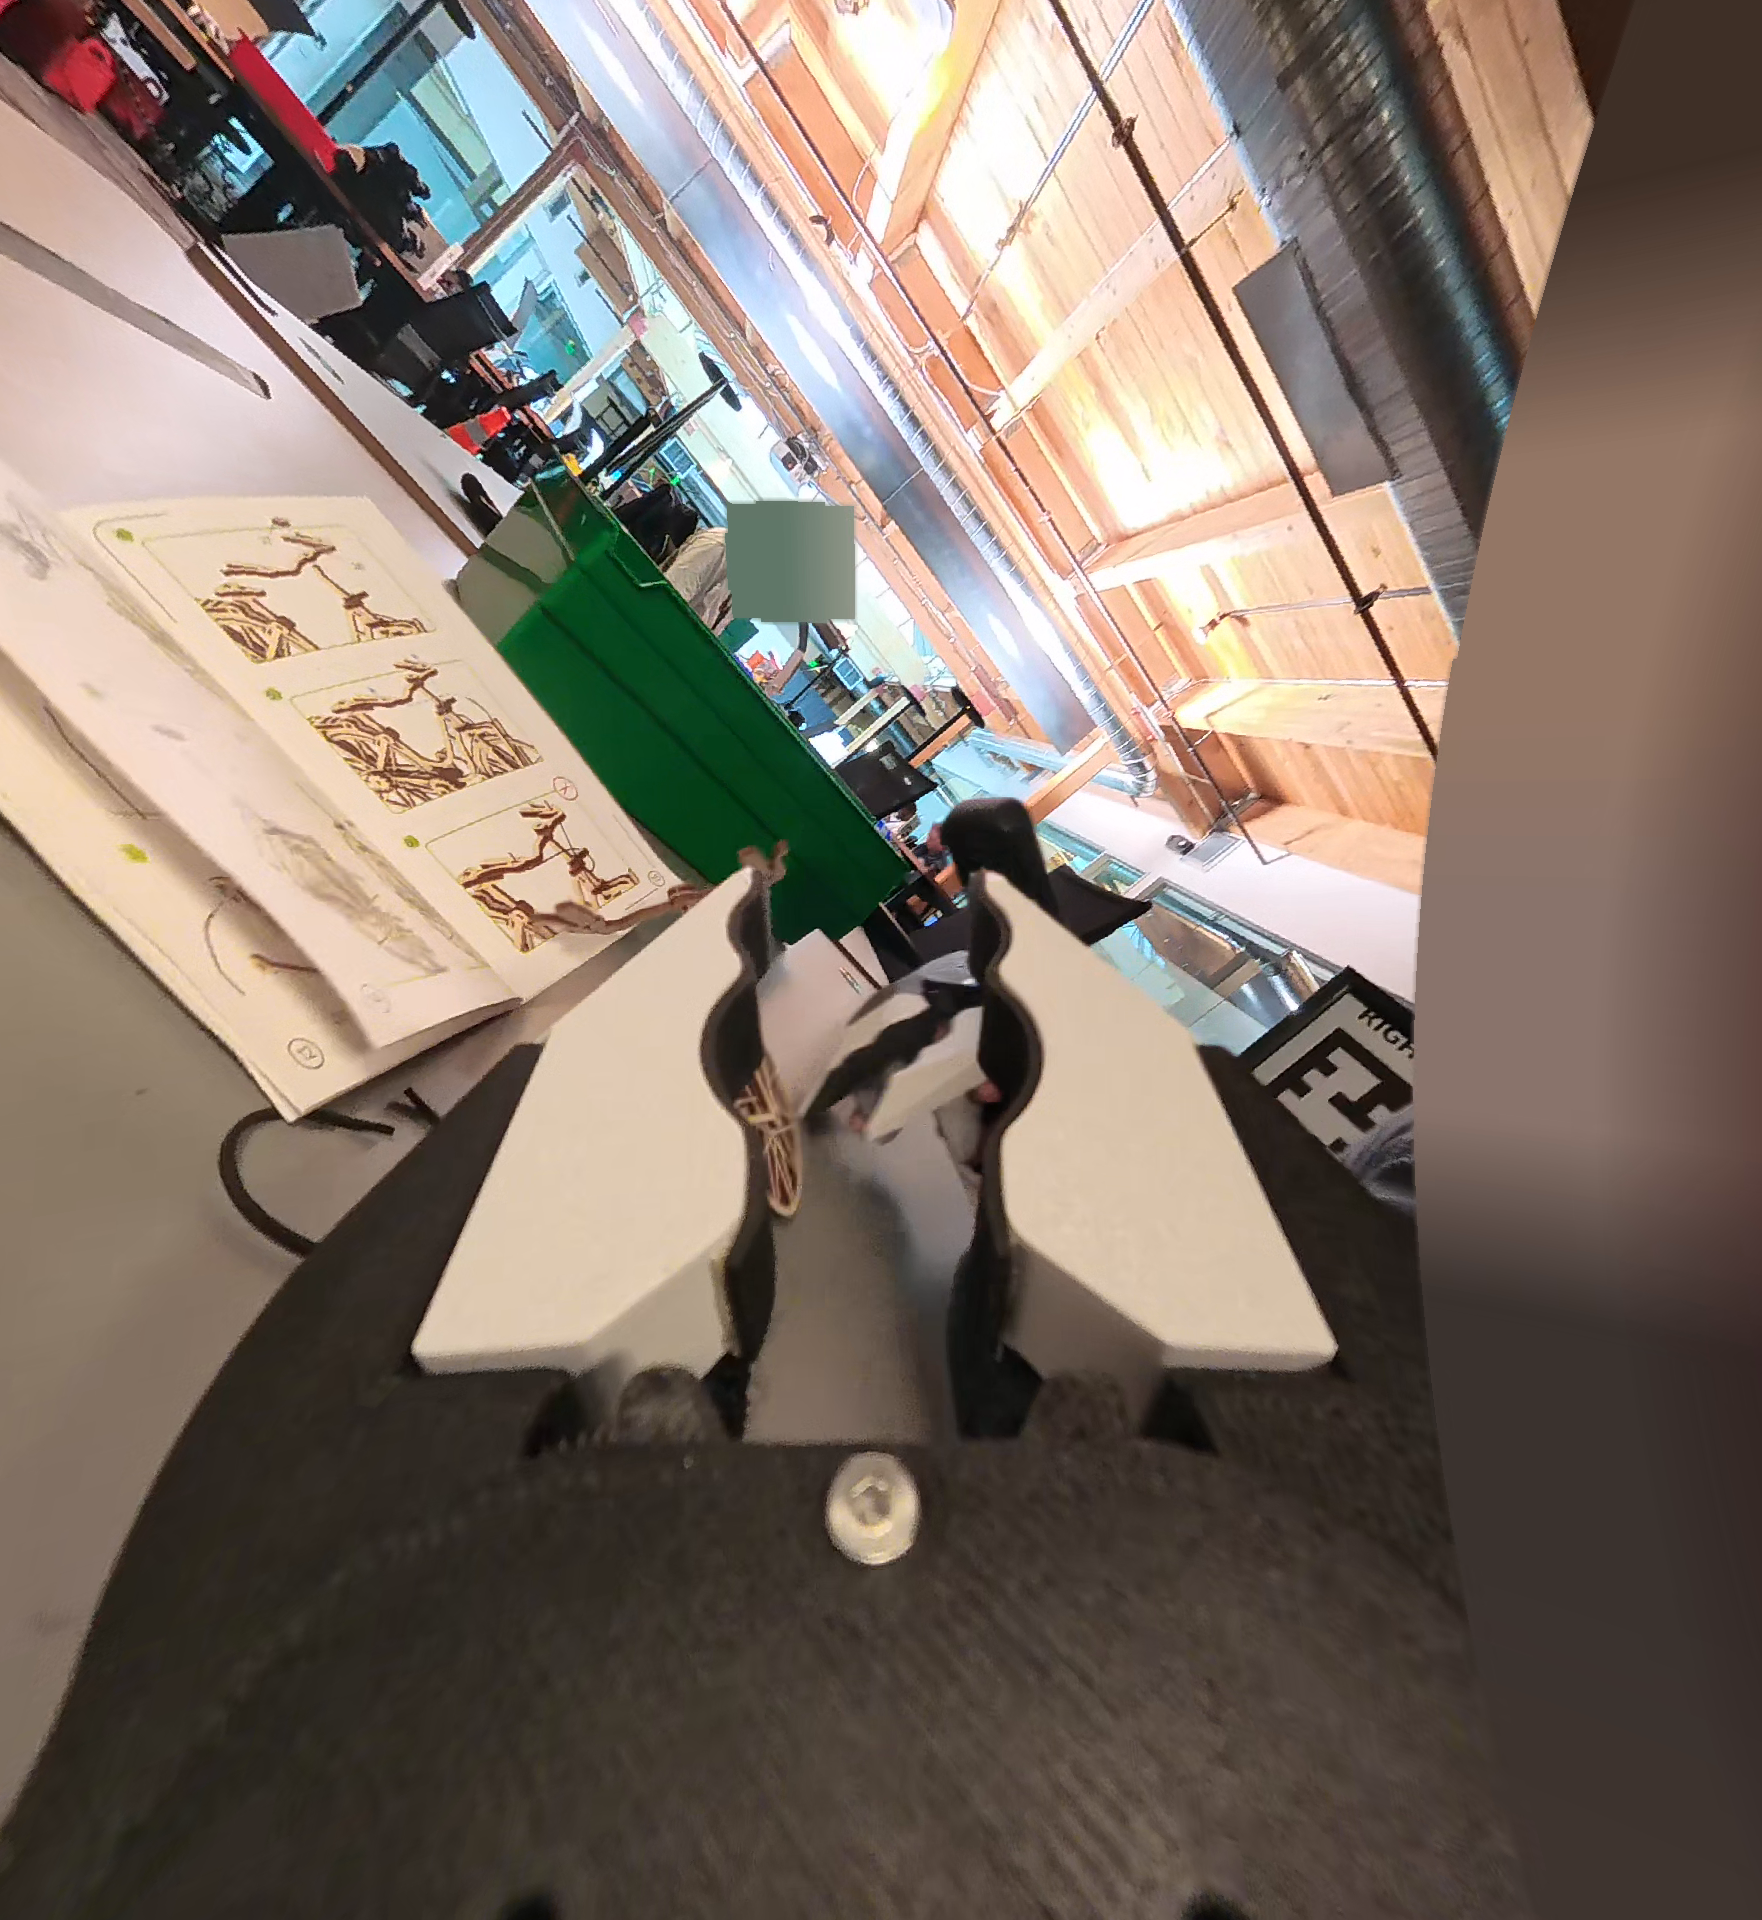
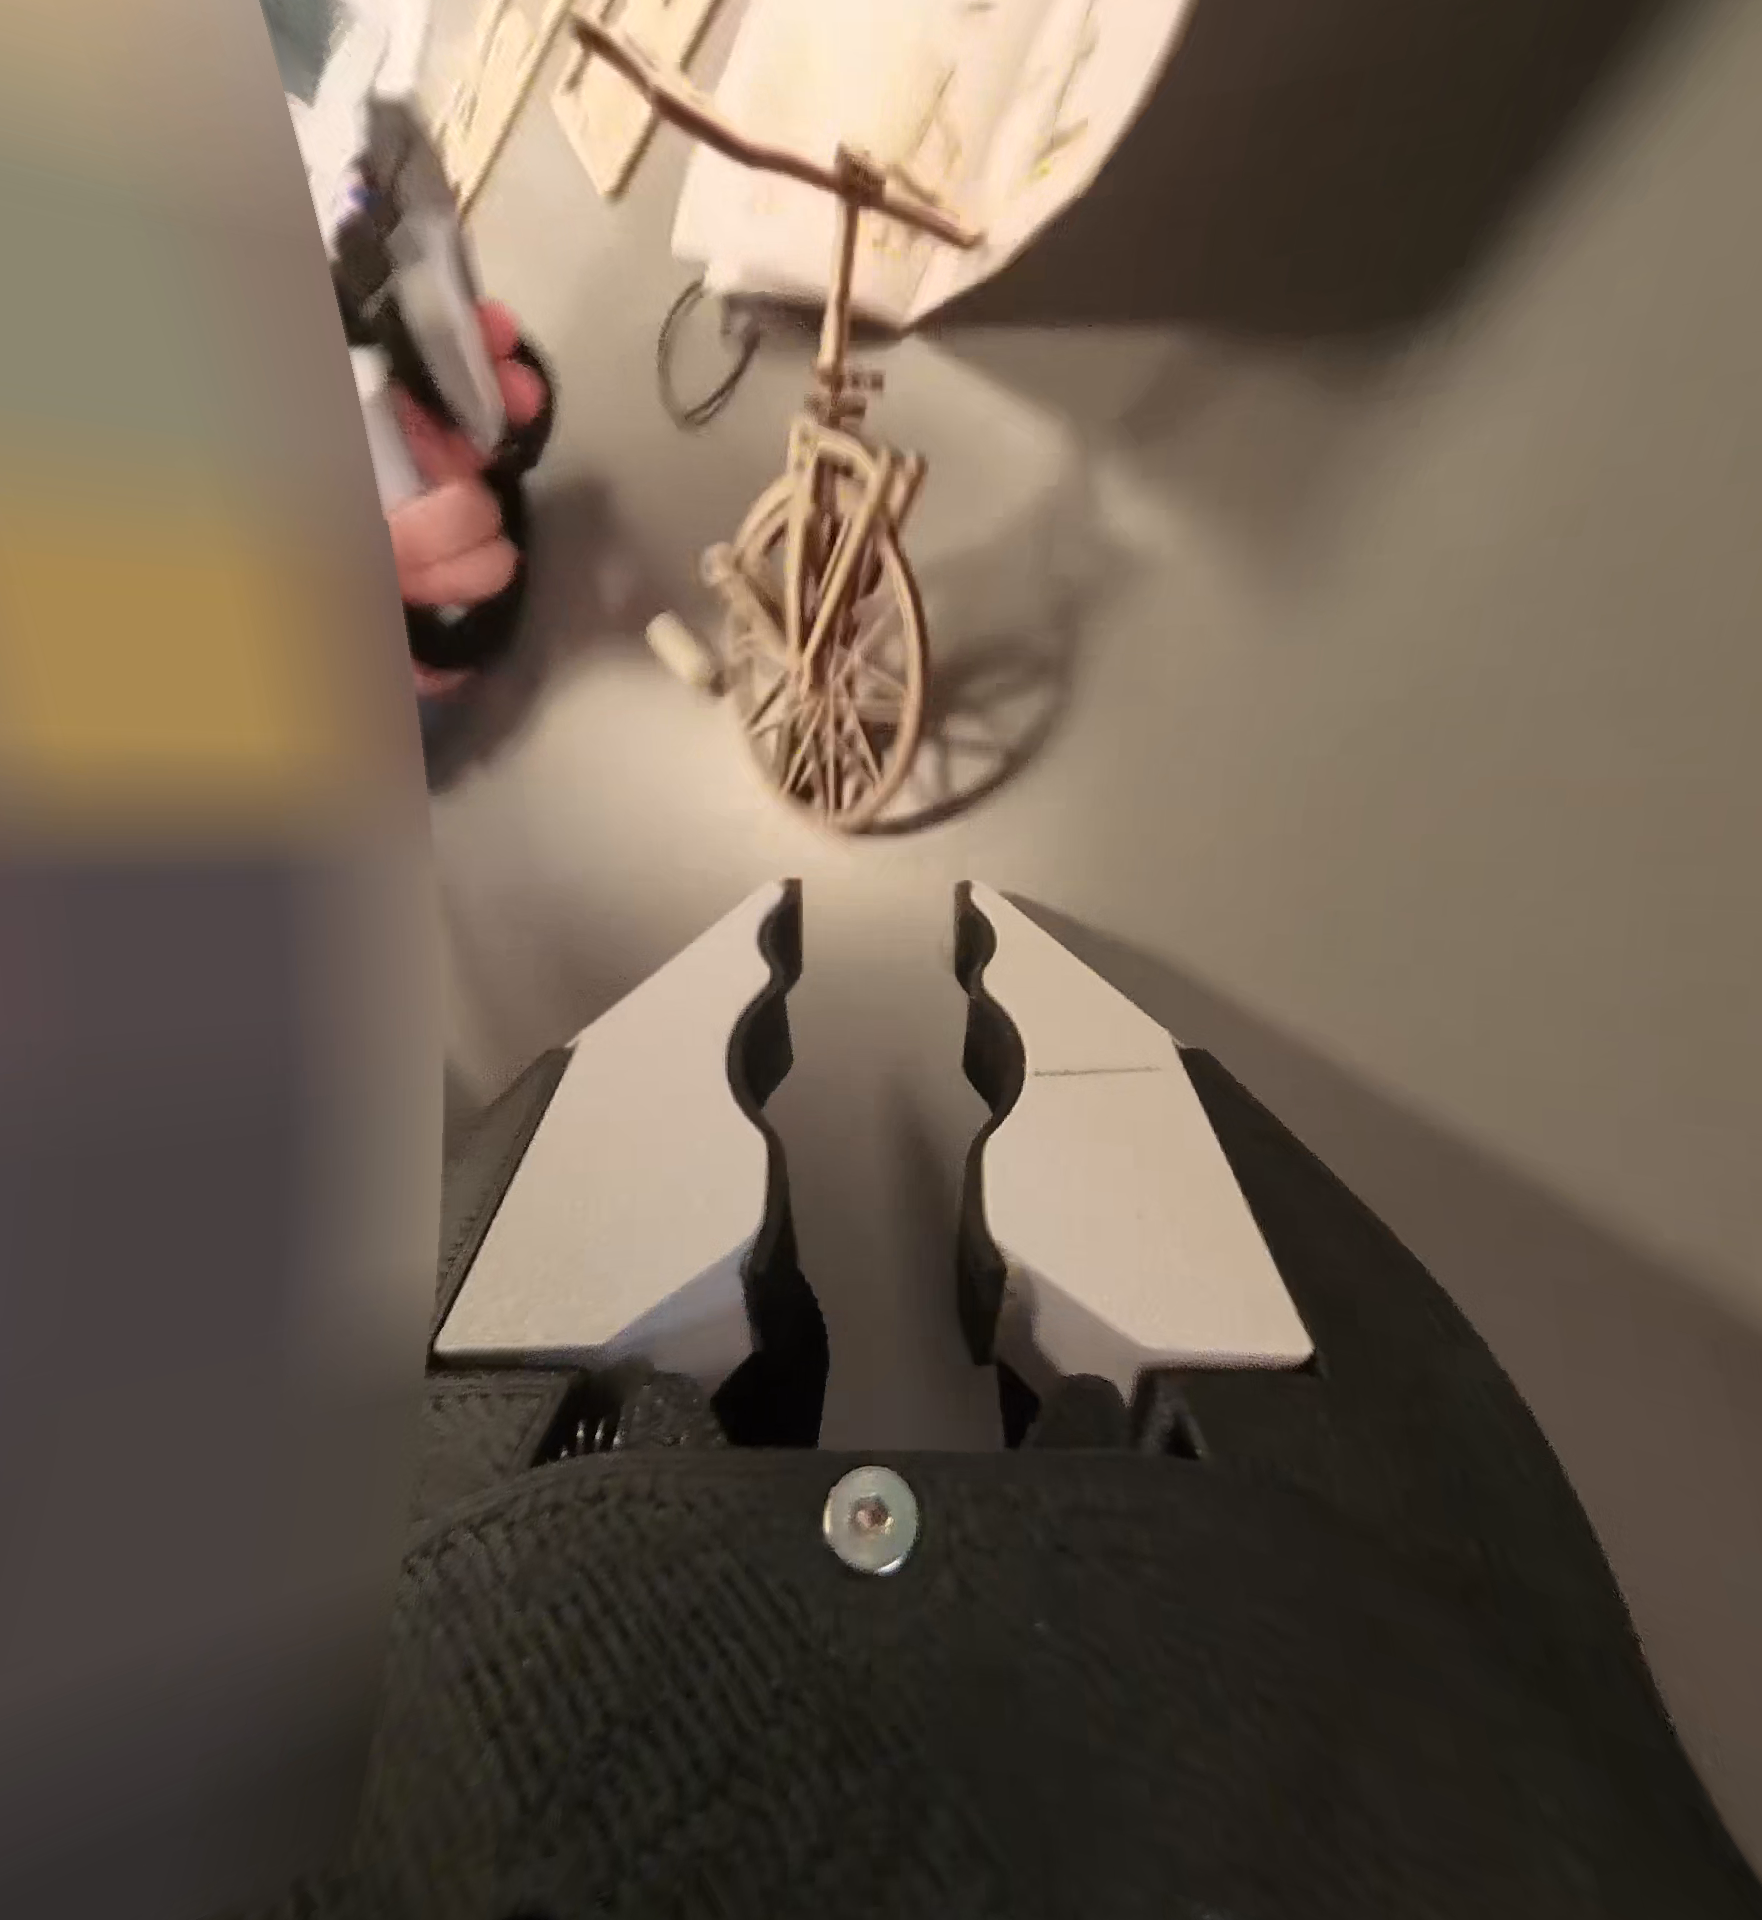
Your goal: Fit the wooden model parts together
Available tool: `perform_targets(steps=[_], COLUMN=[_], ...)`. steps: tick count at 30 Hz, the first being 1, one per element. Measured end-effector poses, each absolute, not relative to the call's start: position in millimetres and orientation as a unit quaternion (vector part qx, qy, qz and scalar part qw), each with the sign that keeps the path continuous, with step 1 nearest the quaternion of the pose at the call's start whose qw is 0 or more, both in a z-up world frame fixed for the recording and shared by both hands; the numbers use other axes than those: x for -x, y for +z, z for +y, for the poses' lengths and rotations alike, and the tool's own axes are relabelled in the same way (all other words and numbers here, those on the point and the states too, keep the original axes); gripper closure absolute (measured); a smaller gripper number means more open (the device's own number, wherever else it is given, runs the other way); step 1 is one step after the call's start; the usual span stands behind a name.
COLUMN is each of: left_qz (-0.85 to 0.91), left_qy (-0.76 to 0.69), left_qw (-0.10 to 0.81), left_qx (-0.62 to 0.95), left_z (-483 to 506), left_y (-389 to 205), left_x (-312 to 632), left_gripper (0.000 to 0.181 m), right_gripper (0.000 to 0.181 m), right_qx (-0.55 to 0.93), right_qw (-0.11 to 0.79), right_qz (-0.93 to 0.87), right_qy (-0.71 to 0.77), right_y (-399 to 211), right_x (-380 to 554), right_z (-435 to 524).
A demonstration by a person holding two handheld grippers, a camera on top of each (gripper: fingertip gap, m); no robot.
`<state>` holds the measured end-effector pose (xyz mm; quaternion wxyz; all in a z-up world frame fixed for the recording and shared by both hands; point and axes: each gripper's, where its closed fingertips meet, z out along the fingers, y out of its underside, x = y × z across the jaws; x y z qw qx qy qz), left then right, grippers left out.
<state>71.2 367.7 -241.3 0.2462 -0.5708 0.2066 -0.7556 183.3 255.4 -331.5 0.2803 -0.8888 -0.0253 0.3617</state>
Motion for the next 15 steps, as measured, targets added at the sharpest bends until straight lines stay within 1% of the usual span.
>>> perform_targets(steps=[1, 3, 5, 8, 12, 15], left_qz=[0.208, 0.212, 0.219, 0.227, 0.225, 0.233], left_qy=[-0.753, -0.747, -0.742, -0.738, -0.736, -0.731], left_qw=[0.247, 0.253, 0.259, 0.262, 0.264, 0.266], left_qx=[0.573, 0.576, 0.579, 0.579, 0.581, 0.584], left_z=[368, 368, 367, 365, 366, 365], left_y=[-242, -243, -243, -243, -243, -245], left_x=[-72, -74, -75, -76, -76, -77], left_gripper=[0.144, 0.145, 0.145, 0.144, 0.146, 0.145], right_gripper=[0.154, 0.151, 0.144, 0.142, 0.158, 0.174], right_qx=[0.886, 0.871, 0.858, 0.841, 0.840, 0.827], right_qw=[0.291, 0.342, 0.381, 0.371, 0.340, 0.334], right_qz=[-0.026, -0.031, -0.046, -0.073, -0.071, -0.061], right_qy=[0.361, 0.351, 0.341, 0.387, 0.417, 0.449], right_y=[-326, -313, -308, -309, -321, -318], right_x=[-186, -192, -194, -177, -170, -169], right_z=[254, 266, 285, 304, 314, 314])
